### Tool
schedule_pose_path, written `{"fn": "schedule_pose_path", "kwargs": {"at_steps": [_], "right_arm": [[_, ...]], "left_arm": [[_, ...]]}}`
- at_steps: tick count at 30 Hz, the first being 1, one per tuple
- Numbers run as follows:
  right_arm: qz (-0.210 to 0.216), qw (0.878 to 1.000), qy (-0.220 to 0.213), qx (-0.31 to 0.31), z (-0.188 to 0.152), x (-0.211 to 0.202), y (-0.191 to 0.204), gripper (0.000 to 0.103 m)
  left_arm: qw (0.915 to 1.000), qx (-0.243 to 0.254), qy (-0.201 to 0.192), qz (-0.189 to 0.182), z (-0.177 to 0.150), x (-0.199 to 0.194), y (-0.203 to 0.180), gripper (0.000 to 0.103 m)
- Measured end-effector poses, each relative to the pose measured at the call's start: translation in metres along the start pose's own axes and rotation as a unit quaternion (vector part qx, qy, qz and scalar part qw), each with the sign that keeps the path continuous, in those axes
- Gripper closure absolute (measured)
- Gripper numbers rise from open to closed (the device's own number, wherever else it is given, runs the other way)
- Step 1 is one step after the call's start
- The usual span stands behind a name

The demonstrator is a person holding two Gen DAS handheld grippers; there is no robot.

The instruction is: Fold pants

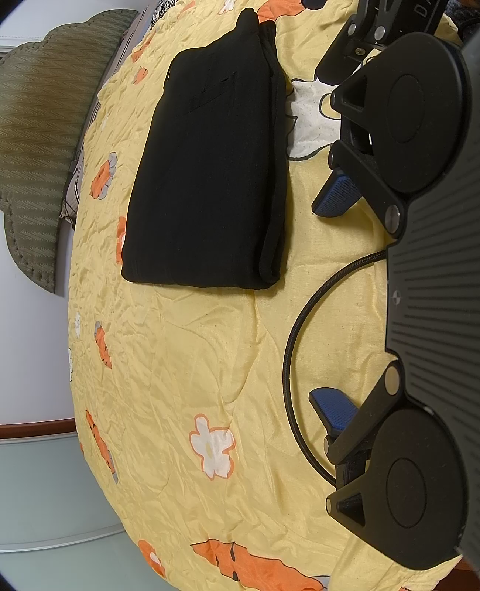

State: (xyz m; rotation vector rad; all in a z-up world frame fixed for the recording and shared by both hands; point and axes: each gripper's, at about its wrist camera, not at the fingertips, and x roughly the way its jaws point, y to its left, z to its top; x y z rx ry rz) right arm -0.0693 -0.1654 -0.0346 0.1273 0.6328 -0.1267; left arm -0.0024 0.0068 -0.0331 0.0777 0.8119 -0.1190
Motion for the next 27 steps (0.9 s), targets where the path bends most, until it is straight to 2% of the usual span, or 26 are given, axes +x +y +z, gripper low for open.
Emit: {"fn": "schedule_pose_path", "kwargs": {"at_steps": [27], "right_arm": [[0.000, 1.000, -0.001, 0.000, -0.0003, -0.0005, -0.0006, 0.000]], "left_arm": [[1.0000, 0.001, 0.001, 0.003, -0.0006, -0.0003, 0.0009, 0.003]]}}
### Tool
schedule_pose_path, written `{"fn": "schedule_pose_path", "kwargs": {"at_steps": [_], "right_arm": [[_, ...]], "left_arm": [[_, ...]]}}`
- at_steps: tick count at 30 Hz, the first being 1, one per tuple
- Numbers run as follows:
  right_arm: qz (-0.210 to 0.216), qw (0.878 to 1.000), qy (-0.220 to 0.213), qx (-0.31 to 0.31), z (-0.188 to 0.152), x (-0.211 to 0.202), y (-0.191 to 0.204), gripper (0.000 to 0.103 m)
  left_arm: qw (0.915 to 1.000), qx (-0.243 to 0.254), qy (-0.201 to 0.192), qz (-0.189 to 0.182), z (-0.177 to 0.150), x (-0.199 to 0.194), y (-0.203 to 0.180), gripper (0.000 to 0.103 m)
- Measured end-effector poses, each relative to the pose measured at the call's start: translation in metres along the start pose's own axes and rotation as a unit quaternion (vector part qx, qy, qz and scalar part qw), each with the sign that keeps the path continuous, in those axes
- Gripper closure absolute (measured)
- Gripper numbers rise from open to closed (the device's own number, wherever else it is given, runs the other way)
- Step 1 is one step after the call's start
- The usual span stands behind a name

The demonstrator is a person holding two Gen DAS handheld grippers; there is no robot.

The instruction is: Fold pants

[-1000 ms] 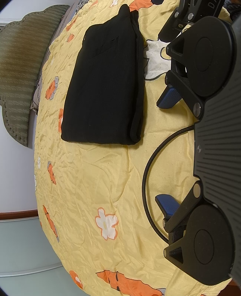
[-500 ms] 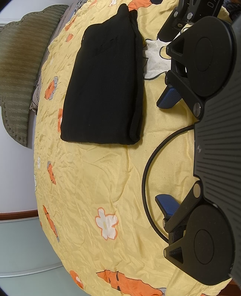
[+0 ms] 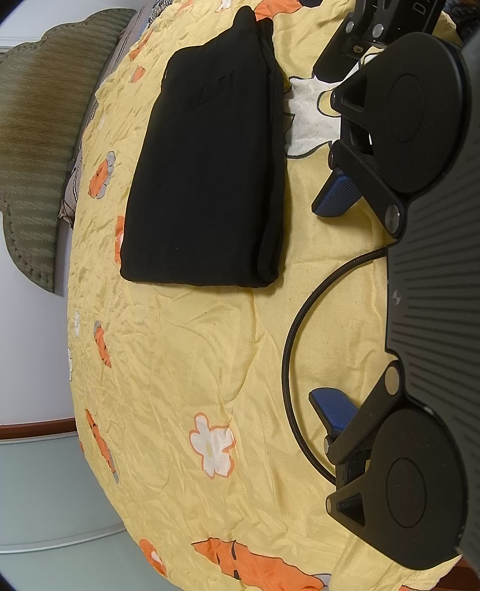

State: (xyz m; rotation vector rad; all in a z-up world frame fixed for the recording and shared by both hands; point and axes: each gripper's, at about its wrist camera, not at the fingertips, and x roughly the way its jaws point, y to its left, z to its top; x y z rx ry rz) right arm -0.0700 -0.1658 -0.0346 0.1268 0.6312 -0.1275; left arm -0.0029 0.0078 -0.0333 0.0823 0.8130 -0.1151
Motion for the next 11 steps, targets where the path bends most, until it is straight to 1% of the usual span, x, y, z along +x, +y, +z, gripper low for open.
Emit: {"fn": "schedule_pose_path", "kwargs": {"at_steps": [4, 6, 9, 11], "right_arm": [[0.000, 1.000, -0.002, 0.001, 0.001, -0.001, 0.000, 0.000], [0.001, 1.000, -0.009, 0.004, 0.003, -0.003, 0.000, 0.000], [0.016, 0.999, -0.042, 0.007, 0.007, -0.015, -0.004, 0.000], [0.035, 0.997, -0.072, -0.007, 0.012, -0.024, -0.003, 0.000]], "left_arm": [[1.0000, -0.001, -0.006, 0.003, -0.002, -0.001, 0.002, 0.003], [0.9998, 0.000, -0.018, 0.005, -0.001, -0.007, 0.003, 0.003], [0.9984, -0.018, -0.052, 0.015, 0.006, -0.021, 0.016, 0.003], [0.9972, -0.038, -0.062, 0.017, 0.013, -0.029, 0.034, 0.002]]}}
